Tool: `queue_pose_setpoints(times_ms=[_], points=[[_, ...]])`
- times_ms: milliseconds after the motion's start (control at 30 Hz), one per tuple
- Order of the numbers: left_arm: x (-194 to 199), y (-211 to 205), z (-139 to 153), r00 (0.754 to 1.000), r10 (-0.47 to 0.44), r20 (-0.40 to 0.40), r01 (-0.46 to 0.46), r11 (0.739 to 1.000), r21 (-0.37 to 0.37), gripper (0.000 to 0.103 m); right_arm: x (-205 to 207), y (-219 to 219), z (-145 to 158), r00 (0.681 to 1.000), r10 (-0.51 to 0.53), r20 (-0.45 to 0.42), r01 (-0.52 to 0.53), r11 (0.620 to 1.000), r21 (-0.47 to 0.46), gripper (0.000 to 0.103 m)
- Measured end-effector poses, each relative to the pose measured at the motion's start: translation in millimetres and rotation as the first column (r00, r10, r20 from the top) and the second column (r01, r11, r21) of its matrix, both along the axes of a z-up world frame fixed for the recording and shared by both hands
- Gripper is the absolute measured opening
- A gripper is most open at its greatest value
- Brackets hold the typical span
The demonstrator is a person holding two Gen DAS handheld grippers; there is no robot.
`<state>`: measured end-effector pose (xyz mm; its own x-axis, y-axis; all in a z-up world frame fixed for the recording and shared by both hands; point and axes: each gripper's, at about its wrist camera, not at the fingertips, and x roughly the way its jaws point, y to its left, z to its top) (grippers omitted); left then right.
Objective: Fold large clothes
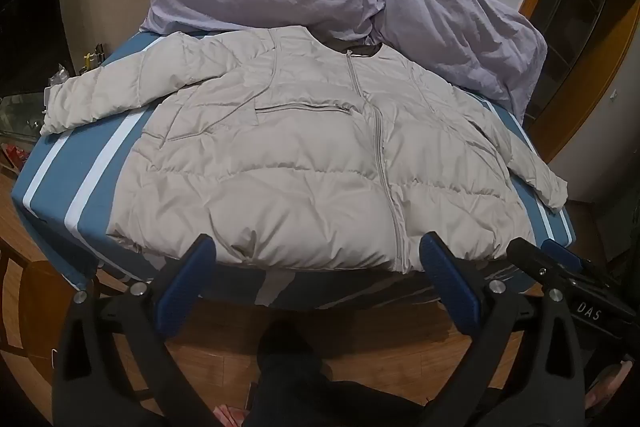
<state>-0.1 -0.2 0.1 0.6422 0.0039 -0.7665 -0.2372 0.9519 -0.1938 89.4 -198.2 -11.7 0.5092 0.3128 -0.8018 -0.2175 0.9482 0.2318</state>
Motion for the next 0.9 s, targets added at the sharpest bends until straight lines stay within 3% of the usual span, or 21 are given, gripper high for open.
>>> queue_pose_setpoints(times_ms=[900], points=[[0.2, 0.2, -0.2, 1.0, -0.001, -0.004, 0.001, 1.0, -0.008, 0.101, -0.3, -0.5, 1.3, 1.0, 0.001, 0.006, -0.001, 1.0, 0.004, 0.102]])
